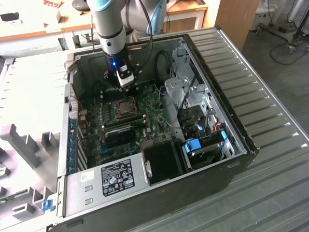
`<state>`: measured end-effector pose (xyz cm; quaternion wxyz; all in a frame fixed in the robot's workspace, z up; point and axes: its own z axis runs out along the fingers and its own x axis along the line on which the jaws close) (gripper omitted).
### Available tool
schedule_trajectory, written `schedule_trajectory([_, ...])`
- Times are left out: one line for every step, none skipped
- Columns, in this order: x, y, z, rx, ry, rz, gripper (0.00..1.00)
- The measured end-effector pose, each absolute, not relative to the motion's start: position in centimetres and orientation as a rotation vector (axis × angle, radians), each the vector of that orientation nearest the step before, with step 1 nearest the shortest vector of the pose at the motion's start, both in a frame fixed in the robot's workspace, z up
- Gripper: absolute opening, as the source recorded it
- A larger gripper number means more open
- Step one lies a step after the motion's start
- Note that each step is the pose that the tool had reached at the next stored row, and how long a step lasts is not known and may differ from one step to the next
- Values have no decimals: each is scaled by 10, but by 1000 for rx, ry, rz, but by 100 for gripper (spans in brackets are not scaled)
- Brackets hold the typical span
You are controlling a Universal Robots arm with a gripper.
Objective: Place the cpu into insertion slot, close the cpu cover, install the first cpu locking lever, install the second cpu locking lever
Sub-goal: 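Install the first cpu locking lever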
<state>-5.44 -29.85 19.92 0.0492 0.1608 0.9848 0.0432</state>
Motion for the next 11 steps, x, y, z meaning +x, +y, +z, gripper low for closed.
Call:
schedule_trajectory([-54, -298, 199, 490, 3001, 130, 10])
schedule_trajectory([-54, -299, 198, 489, 3001, 128, 10])
schedule_trajectory([-54, -299, 198, 489, 3001, 127, 10])
schedule_trajectory([-54, -299, 198, 488, 3001, 125, 10])
schedule_trajectory([-54, -299, 197, 488, 3000, 124, 10])
schedule_trajectory([-54, -299, 197, 487, 3000, 123, 10])
schedule_trajectory([-54, -299, 196, 487, 3000, 122, 10])
schedule_trajectory([-54, -299, 196, 487, 3000, 122, 10])
schedule_trajectory([-54, -299, 196, 487, 3000, 122, 10])
schedule_trajectory([-54, -298, 196, 486, 3000, 122, 10])
schedule_trajectory([-54, -298, 196, 486, 3000, 122, 10])
